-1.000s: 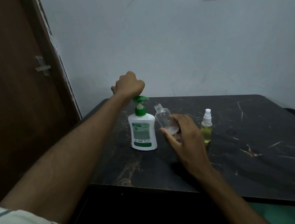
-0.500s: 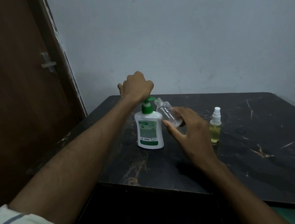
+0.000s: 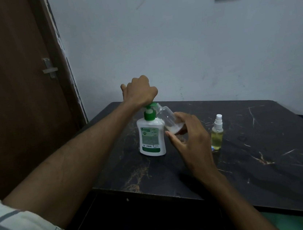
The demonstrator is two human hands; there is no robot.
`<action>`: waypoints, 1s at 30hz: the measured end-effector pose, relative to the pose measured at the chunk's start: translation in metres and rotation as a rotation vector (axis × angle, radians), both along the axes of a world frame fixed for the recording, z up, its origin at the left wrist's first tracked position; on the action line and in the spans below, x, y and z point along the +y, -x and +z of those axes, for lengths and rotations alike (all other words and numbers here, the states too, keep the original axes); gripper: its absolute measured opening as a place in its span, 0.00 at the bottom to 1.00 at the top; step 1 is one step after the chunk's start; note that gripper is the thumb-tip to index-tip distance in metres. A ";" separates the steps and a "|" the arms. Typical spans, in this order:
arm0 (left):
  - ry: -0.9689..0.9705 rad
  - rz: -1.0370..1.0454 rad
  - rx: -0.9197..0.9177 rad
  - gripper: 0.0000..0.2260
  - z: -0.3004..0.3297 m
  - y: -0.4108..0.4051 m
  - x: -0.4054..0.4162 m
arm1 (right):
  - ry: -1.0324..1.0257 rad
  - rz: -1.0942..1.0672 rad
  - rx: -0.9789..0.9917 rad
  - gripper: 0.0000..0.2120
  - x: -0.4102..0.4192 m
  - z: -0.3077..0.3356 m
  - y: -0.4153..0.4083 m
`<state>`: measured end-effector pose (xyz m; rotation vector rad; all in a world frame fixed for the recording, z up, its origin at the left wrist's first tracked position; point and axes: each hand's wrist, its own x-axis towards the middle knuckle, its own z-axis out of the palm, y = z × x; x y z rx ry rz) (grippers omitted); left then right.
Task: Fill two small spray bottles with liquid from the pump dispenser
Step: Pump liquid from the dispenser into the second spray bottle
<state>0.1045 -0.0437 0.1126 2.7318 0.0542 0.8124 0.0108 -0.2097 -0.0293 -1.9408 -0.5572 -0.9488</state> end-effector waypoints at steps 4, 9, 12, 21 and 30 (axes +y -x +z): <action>-0.015 -0.011 -0.014 0.05 -0.001 -0.003 -0.005 | -0.006 -0.013 0.009 0.27 -0.001 -0.005 0.002; -0.040 -0.029 -0.024 0.04 -0.003 -0.002 -0.010 | -0.009 -0.025 -0.005 0.29 -0.001 -0.008 0.002; -0.073 -0.041 -0.008 0.05 -0.001 -0.003 -0.008 | -0.002 -0.016 -0.017 0.26 -0.001 -0.008 0.003; -0.081 -0.059 -0.010 0.06 -0.006 -0.004 -0.005 | -0.031 -0.009 0.015 0.28 0.000 -0.008 0.005; -0.112 -0.081 -0.001 0.10 -0.004 -0.001 -0.007 | -0.016 -0.062 0.042 0.29 -0.002 -0.011 0.004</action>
